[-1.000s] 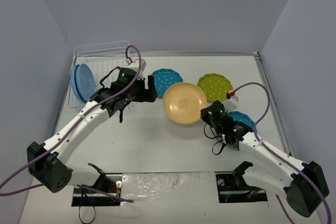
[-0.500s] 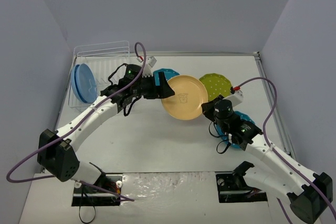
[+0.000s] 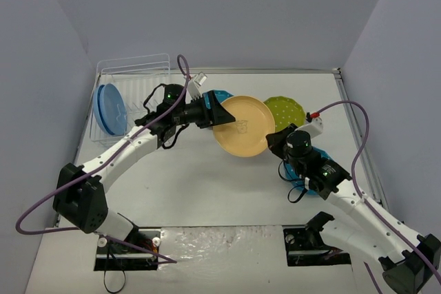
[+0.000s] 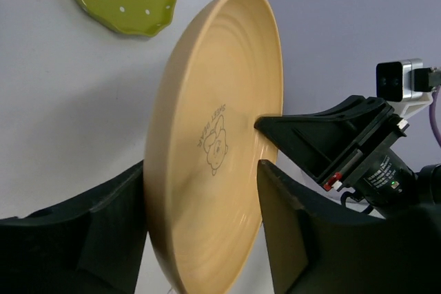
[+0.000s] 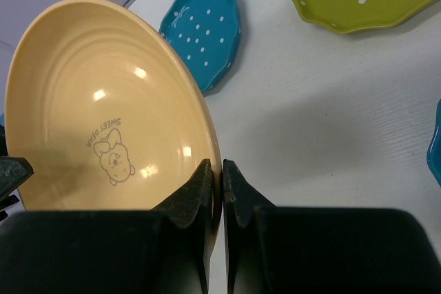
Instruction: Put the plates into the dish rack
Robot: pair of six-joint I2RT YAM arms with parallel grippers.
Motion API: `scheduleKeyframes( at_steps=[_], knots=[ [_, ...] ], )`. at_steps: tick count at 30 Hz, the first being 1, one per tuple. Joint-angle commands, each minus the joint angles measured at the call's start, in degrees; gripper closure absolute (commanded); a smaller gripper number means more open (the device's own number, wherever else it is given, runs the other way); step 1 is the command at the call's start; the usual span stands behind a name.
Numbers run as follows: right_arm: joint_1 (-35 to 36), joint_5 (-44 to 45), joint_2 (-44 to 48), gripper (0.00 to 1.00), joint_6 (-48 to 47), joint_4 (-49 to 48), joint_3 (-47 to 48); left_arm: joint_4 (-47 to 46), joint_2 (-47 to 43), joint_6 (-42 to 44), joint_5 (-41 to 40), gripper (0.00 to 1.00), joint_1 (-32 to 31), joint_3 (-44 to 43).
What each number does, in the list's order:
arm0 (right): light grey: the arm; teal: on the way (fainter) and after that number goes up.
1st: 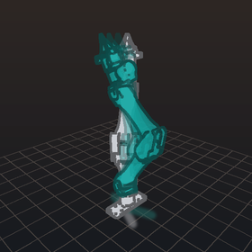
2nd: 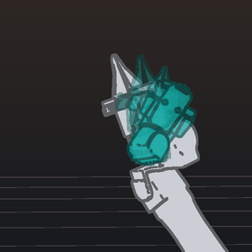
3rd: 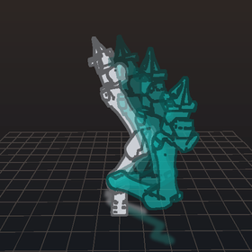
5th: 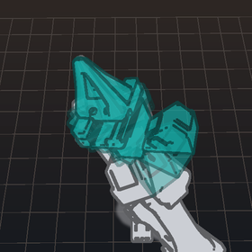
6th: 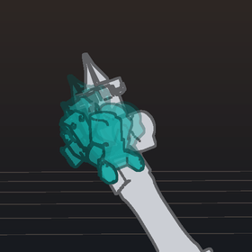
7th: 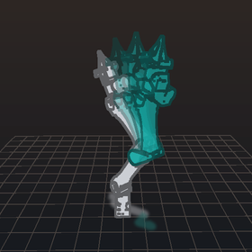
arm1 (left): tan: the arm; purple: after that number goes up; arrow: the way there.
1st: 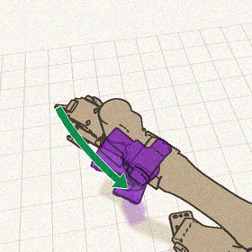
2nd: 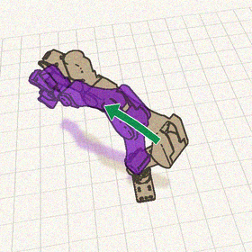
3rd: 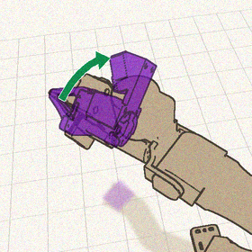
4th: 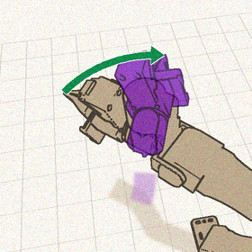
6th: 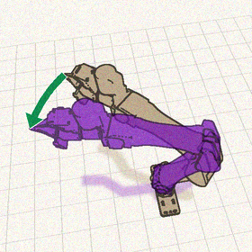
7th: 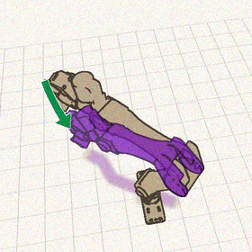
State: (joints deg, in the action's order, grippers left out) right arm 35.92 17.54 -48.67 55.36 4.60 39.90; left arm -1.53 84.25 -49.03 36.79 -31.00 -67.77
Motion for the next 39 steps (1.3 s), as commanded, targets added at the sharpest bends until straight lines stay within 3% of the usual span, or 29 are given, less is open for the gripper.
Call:
scheduleKeyframes(
  at_steps=[1, 4, 11, 16, 18, 19, 21, 24, 27, 30, 33, 39],
  knots=[
    [-0.24, 0.98, 0.36, 1.00, -0.34, -2.85, 3.73, -7.88, -1.72, -3.08, 4.51, 0.51, 0.45, -1.67],
    [-0.24, 1.01, -0.18, 1.00, -0.74, -2.85, 4.26, -7.14, -1.81, -3.01, 5.23, 0.65, 0.48, -1.55],
    [-0.24, 1.30, -1.94, 1.00, -1.95, -3.05, 6.01, -6.67, -1.10, -2.56, 6.47, 0.75, 0.51, -0.74],
    [-0.24, 1.01, -3.27, 1.00, -2.83, -3.63, 6.51, -6.63, -1.02, -2.11, 6.88, 1.00, 0.42, -0.17],
    [-0.32, 0.83, -3.56, 1.00, -3.62, -3.55, 6.87, -6.18, -1.20, -1.58, 6.61, 1.00, 0.50, -0.17],
    [-0.24, 0.83, -3.90, 0.94, -4.08, -3.55, 7.04, -5.76, -1.30, -1.26, 6.29, 1.00, 0.42, -0.20],
    [-0.15, 0.68, -4.33, 0.65, -5.56, -3.54, 7.22, -2.68, -2.07, 0.98, 4.09, 1.00, 0.44, -1.17],
    [-0.16, 1.08, -4.48, 0.32, -6.16, -2.99, 7.41, 3.07, -3.58, 4.78, 0.76, 1.00, 0.96, -3.57],
    [-0.24, 2.08, -3.84, 0.16, -6.60, -2.27, 7.62, 6.85, -4.71, 6.40, -0.96, 1.00, 3.48, -5.23],
    [-0.24, 2.72, -3.17, 0.12, -7.12, -1.77, 7.82, 8.03, -5.64, 6.70, -0.50, 1.00, 8.38, -5.94],
    [-0.24, 3.72, -2.58, 0.12, -7.75, -1.08, 7.49, 16.42, -7.26, 11.33, -2.74, 1.00, 14.65, -9.38],
    [-0.24, 5.23, -3.10, 0.12, -9.14, -0.91, 5.72, 35.16, -10.59, 30.30, -25.47, 1.00, 19.41, -20.56]
  ],
)
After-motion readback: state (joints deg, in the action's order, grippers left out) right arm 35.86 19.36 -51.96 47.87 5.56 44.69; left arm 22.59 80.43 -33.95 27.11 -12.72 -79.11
